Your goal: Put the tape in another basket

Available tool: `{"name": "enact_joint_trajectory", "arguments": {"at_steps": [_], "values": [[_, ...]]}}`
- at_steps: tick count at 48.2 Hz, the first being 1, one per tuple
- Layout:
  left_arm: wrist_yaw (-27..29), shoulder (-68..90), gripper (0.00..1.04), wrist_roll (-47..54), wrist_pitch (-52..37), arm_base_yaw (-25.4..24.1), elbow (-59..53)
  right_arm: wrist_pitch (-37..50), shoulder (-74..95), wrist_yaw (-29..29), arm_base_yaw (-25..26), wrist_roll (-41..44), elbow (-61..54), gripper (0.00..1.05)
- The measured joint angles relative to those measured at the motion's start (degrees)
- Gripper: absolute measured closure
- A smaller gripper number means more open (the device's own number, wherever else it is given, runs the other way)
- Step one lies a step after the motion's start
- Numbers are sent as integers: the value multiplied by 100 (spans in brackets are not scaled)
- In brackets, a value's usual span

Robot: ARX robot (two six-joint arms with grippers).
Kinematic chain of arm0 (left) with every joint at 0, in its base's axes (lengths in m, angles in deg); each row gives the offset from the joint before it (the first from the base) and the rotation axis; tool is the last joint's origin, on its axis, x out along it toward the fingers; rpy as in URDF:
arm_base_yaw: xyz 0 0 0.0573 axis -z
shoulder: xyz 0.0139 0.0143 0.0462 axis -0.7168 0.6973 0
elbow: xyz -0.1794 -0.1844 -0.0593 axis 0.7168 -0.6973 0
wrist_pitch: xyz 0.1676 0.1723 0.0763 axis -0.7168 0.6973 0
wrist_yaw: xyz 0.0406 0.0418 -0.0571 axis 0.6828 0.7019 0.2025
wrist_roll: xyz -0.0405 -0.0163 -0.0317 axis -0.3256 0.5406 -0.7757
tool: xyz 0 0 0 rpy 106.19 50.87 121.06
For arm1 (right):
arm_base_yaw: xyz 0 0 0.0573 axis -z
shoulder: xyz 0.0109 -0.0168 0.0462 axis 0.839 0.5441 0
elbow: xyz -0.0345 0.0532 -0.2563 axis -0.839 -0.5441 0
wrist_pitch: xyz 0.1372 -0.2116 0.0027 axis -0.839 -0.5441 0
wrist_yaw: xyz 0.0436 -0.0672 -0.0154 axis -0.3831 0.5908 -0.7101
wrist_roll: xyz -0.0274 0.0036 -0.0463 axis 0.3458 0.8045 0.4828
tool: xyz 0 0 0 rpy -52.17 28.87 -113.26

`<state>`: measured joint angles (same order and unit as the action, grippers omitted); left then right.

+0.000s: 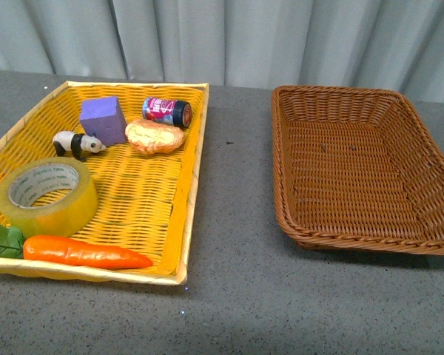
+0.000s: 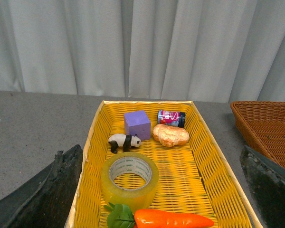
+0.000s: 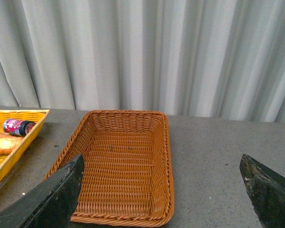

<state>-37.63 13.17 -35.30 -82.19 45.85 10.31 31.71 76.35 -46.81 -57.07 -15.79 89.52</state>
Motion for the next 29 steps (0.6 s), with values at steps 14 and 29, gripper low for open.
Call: {"name": "enact_joint_trajectory", "arguments": {"at_steps": [14,29], "values": [[0,0,7,-2,0,0,0,0,0,0,0,0,0,9],[0,0,7,0,0,0,0,0,0,0,0,0,0,9]]}}
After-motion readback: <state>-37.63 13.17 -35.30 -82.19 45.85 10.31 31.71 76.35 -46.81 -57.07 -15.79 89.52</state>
